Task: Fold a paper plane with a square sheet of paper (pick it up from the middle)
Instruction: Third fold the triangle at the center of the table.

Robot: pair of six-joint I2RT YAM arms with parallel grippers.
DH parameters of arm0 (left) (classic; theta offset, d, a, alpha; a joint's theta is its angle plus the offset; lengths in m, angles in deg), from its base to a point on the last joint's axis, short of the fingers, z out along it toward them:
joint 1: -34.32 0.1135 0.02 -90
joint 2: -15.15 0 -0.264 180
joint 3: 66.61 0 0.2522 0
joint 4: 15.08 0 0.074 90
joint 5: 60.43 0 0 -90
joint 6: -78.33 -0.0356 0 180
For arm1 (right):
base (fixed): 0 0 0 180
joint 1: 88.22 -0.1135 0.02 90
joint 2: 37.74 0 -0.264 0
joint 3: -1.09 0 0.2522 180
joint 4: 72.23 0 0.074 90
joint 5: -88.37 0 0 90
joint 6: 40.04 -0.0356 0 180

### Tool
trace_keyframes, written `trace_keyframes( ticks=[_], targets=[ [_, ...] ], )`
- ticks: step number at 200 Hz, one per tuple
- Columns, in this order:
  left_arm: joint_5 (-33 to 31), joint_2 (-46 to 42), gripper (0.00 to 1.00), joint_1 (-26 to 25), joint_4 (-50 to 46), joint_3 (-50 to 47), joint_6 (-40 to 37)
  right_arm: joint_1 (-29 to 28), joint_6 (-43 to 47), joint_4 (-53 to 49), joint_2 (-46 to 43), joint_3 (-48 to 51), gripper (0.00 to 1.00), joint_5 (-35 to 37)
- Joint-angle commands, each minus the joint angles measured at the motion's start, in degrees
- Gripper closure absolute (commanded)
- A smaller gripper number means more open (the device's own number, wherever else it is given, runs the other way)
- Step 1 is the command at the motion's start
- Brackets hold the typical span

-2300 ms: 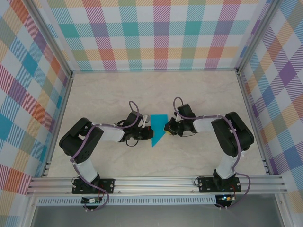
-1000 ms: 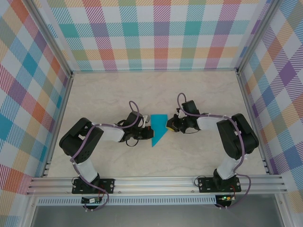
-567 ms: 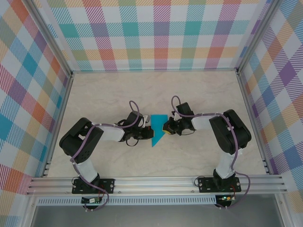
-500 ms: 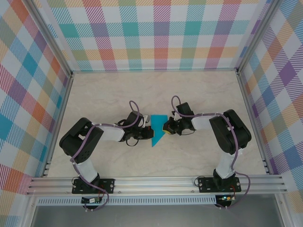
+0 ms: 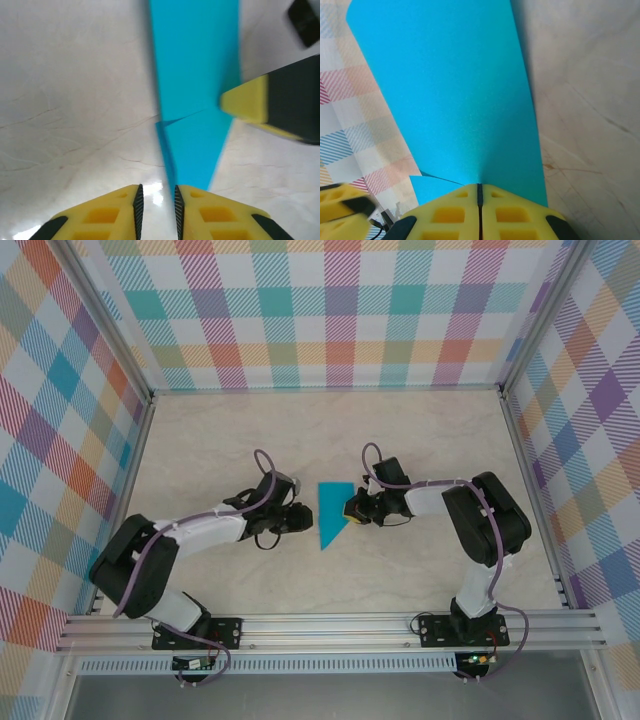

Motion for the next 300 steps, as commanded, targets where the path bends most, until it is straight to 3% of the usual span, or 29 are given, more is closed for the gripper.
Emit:
trace_keyframes(
  ticks=[1, 39, 115, 229, 300],
  targets=[
    [3.66, -3.87, 0.79, -0.10, 3.11, -1.63, 5.51, 0.04, 0.07, -2.52, 0.63, 1.65, 0.93, 3.33],
    [15.07, 2.39, 0.88, -1.46, 14.04, -1.82, 10.95, 0.02, -0.02, -2.78, 0.49, 1.47, 0.93, 3.50],
    [22.43, 19.11, 0.87, -3.19, 25.77, 2.32, 15.76, 0.04, 0.41, -3.57, 0.61, 1.22, 0.93, 3.42],
    [21.37, 16.67, 0.82, -4.73, 14.36, 5.68, 8.47, 0.04, 0.53, -4.10, 1.54, 1.15, 0.93, 3.55],
    [20.02, 21.49, 0.88, -4.65, 12.40, 3.78, 8.62, 0.04, 0.64, -4.75, 1.60, 1.35, 0.93, 3.96]
  ],
)
